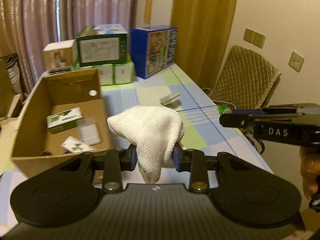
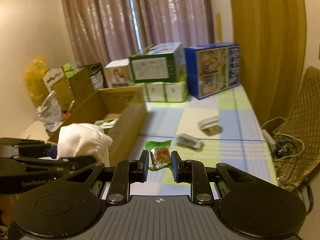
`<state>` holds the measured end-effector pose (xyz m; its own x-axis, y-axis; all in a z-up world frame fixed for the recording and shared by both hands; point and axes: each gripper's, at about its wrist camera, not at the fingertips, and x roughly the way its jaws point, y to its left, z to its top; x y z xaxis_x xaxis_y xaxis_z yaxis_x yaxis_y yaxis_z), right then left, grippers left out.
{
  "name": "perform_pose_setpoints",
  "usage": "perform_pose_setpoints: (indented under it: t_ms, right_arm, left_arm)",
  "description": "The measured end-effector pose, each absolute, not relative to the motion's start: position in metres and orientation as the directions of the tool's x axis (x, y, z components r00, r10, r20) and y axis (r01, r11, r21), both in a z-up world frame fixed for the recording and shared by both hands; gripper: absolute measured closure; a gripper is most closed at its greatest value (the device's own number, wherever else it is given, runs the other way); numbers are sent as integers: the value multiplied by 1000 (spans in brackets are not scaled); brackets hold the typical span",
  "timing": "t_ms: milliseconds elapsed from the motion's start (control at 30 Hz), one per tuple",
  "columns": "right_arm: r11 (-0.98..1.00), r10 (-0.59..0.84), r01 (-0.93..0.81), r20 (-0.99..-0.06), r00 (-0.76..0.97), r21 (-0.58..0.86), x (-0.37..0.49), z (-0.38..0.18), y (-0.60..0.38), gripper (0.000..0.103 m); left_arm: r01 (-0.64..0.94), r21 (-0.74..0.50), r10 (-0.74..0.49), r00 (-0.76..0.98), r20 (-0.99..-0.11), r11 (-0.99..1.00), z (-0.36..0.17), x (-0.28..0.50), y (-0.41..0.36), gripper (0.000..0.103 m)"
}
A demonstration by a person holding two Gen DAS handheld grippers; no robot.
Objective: Organize objects
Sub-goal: 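Carry the towel and snack packet over the cardboard box with both tools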
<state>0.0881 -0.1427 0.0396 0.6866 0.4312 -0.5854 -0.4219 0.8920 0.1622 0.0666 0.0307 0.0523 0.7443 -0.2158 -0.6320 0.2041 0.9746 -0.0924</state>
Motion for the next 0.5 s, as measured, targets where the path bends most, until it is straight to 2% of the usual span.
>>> perform_pose_setpoints:
  t_ms: [500]
  right_arm:
    - [828,514,-537,-596,617,158,82,34,-66,83]
  left_arm:
    - [63,-82,-100,771,-629,995,65,34,110,74]
